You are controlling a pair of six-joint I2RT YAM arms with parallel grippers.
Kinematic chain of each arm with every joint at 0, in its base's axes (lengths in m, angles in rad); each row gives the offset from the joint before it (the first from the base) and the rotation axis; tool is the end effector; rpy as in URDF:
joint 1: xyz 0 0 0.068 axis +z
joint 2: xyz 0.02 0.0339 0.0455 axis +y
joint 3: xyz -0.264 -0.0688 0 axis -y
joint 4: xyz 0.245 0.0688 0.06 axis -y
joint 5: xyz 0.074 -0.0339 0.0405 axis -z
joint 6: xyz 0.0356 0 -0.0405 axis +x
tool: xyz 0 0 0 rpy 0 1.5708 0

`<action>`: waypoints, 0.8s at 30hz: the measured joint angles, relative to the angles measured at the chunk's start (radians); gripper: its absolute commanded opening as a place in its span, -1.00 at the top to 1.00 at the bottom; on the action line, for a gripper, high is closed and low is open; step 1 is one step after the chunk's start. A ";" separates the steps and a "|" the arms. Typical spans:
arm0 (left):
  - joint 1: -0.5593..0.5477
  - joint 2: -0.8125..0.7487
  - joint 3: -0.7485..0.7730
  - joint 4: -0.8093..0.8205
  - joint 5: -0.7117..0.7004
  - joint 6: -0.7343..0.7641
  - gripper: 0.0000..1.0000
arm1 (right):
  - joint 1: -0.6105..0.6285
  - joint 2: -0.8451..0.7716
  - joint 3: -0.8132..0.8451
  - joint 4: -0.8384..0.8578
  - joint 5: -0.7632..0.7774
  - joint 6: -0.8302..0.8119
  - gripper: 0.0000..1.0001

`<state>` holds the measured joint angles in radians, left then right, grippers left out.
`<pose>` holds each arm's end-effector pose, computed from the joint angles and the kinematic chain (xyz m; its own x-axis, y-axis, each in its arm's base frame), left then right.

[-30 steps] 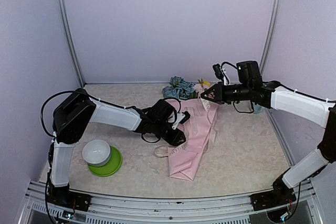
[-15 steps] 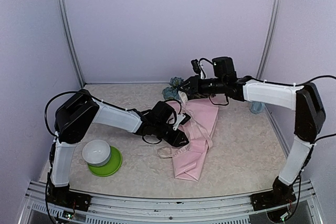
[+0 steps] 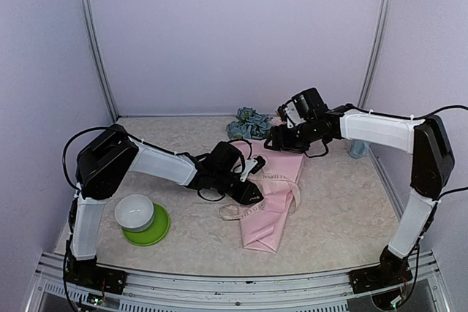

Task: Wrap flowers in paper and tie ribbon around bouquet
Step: Cross the ribbon over the folded bouquet.

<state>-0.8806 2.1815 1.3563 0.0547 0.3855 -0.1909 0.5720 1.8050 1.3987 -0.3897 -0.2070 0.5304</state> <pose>0.2816 -0.3620 0.1160 -0.6036 0.4549 -0.6548 0.7861 0.4769 -0.3933 0.3376 0.2260 0.2508 -0.8474 0.0432 -0.5292 -0.2573 0.8384 0.4806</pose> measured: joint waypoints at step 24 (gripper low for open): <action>0.000 0.000 0.002 -0.005 0.001 0.000 0.30 | -0.005 0.031 -0.146 -0.172 -0.012 -0.388 0.29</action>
<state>-0.8803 2.1815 1.3582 0.0494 0.3862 -0.1905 0.5674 1.8355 1.2530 -0.5617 -0.2192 0.1429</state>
